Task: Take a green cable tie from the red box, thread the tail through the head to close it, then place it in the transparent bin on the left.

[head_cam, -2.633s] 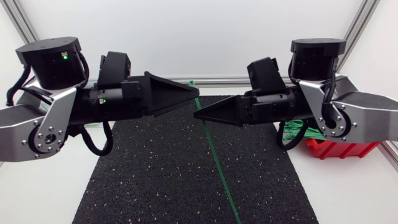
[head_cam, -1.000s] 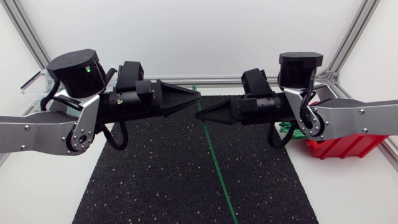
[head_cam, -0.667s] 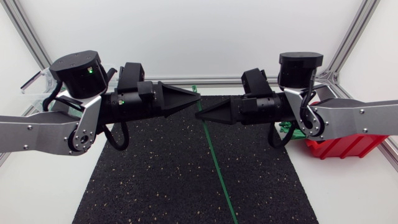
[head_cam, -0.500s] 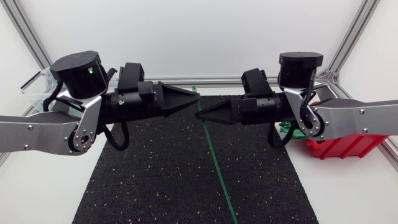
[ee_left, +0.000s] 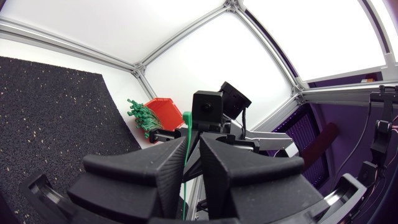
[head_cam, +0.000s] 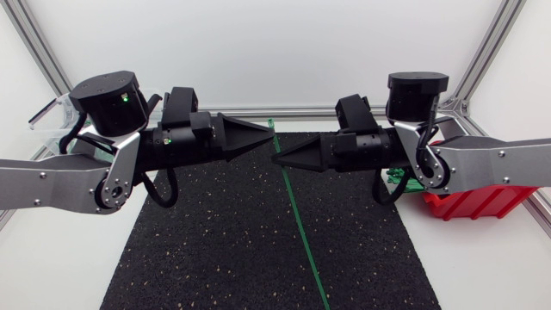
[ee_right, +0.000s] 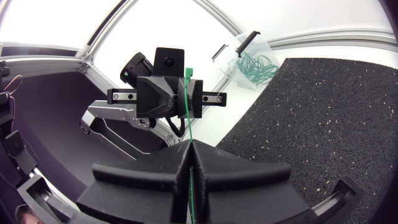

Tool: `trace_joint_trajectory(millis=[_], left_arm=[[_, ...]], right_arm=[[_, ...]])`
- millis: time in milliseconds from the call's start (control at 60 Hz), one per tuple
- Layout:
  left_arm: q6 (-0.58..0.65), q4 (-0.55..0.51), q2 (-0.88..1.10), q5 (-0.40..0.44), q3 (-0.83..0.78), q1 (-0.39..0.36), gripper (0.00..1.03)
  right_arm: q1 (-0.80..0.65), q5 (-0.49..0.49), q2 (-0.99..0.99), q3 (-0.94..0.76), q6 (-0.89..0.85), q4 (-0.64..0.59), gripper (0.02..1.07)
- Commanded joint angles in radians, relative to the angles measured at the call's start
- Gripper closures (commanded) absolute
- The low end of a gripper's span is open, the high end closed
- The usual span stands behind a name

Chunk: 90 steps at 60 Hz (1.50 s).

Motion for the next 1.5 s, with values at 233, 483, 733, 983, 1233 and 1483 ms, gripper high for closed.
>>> trace_joint_trajectory(millis=[233, 483, 733, 983, 1233, 1483], left_arm=[[-0.02, 0.022, 0.03, 0.002, 0.009, 0.003, 0.92], [-0.023, 0.02, 0.031, 0.002, 0.012, 0.0, 0.92], [-0.023, 0.022, 0.031, 0.002, 0.006, 0.001, 0.99], [-0.028, 0.02, 0.016, 0.002, 0.005, 0.003, 0.99], [-0.028, 0.02, -0.013, 0.002, -0.012, 0.004, 0.99], [0.023, 0.016, -0.058, 0.016, -0.037, 0.027, 0.99]], right_arm=[[0.013, -0.004, 0.004, -0.028, 0.02, 0.017, 1.01], [0.014, -0.001, 0.002, -0.03, 0.022, 0.017, 1.01], [0.014, 0.003, -0.002, -0.036, 0.023, 0.017, 1.01], [0.059, 0.026, 0.018, -0.034, 0.023, 0.016, 1.01], [0.063, 0.033, 0.016, -0.03, 0.025, 0.009, 0.98], [0.022, -0.04, -0.027, -0.028, -0.024, -0.049, 0.49]])
